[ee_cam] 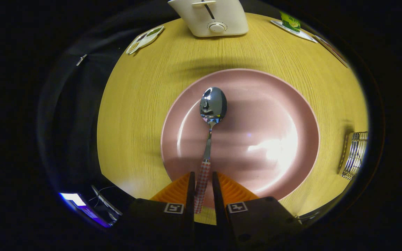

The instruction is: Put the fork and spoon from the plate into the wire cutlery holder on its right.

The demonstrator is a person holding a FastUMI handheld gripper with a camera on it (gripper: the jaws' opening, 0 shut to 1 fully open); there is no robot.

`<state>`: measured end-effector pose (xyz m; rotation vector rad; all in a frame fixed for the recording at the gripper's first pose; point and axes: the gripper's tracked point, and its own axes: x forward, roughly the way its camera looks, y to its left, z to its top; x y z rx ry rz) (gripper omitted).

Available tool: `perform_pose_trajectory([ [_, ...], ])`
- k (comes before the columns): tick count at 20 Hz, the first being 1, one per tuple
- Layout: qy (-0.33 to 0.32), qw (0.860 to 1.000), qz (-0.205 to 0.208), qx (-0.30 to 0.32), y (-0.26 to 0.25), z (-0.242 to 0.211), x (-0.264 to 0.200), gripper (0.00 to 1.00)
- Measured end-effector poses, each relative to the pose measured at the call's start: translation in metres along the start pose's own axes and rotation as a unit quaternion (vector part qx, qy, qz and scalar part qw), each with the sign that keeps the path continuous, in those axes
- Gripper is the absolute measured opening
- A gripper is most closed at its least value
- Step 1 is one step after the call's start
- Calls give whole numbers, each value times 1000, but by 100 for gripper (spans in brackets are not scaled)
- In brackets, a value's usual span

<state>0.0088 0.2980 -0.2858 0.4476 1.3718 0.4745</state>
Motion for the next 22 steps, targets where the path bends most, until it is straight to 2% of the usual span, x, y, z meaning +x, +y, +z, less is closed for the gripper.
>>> perform_pose_trajectory([
  [1,4,1000,-1,1,0,-1,2,20],
  [3,6,1000,0,-6,-2,0,-7,13],
  [7,-5,1000,17,-7,-2,6,-23,13],
  [12,-31,998,42,-37,-10,12,-75,13],
  [17,-44,995,29,-83,-49,11,-142,13],
  [22,-48,995,10,-92,-104,11,-213,12],
])
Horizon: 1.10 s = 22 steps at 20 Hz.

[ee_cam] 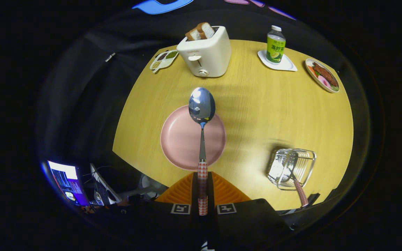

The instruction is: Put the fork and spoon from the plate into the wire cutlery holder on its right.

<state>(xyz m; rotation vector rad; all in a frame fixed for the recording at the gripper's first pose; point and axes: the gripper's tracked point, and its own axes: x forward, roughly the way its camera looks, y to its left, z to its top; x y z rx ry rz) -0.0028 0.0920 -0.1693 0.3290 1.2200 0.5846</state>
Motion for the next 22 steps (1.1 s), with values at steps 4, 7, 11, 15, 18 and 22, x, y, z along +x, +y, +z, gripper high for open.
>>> perform_pose_trajectory([
  [4,61,996,-59,-3,-74,-29,-41,13],
  [7,141,985,-96,-12,-118,-57,-59,13],
  [11,246,961,-125,-27,-149,-91,-74,12],
  [15,319,938,-137,-31,-168,-103,-73,13],
  [18,351,924,-147,-33,-176,-99,-69,13],
  [22,384,911,-150,-32,-177,-90,-63,12],
])
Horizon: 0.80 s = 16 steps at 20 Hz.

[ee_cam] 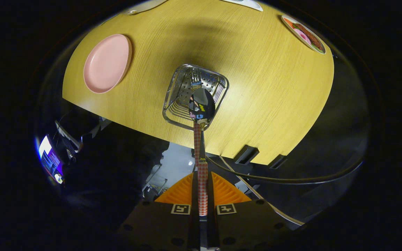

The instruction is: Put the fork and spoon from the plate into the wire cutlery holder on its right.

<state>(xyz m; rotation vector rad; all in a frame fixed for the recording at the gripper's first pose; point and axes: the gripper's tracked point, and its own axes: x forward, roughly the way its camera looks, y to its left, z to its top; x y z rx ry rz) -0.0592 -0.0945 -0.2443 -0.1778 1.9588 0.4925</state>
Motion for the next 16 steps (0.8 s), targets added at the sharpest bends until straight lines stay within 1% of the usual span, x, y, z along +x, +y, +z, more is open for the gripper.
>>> perform_pose_trajectory([
  [6,36,999,5,0,10,24,3,12],
  [9,55,998,-2,5,8,31,4,12],
  [13,48,999,10,20,10,41,6,14],
  [14,46,999,10,20,7,42,9,16],
  [16,39,999,9,20,7,44,7,18],
])
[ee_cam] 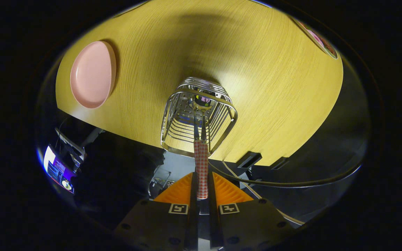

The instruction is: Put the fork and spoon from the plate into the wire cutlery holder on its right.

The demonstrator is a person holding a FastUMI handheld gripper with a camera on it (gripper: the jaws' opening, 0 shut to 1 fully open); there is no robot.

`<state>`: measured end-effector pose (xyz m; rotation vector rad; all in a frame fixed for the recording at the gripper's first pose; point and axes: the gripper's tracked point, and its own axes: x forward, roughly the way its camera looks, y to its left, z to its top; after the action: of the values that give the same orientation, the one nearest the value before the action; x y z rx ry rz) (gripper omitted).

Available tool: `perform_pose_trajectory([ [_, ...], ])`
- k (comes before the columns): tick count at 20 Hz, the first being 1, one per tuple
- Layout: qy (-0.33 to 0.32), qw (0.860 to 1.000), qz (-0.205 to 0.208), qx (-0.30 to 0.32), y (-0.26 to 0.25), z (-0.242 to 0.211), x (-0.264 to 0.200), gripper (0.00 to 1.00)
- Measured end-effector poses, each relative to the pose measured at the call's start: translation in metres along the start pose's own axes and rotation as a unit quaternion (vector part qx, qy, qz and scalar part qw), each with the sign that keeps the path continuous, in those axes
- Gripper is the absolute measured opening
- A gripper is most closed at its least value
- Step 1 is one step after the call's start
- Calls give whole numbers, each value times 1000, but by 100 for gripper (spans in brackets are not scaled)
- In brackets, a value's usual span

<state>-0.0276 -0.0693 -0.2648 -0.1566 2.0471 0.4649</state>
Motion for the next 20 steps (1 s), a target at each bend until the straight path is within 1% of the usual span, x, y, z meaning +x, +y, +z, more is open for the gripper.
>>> perform_pose_trajectory([
  [1,-5,1000,0,-1,0,1,-1,18],
  [3,-21,1000,3,-6,2,1,-2,26],
  [4,-32,999,4,-9,3,0,-4,40],
  [5,-47,999,7,-13,5,-1,-8,49],
  [6,-63,998,7,-17,6,-6,-13,75],
  [8,-104,994,9,-17,7,-9,-20,97],
  [10,-154,988,15,-12,11,-13,-28,100],
  [12,-207,978,24,-4,17,-20,-39,100],
  [14,-264,964,24,4,21,-26,-49,100],
  [15,-295,955,24,12,24,-27,-54,100],
  [17,-371,928,24,26,34,-26,-72,100],
  [19,-447,893,26,43,46,-26,-97,100],
  [20,-480,876,19,50,47,-29,-108,100],
])
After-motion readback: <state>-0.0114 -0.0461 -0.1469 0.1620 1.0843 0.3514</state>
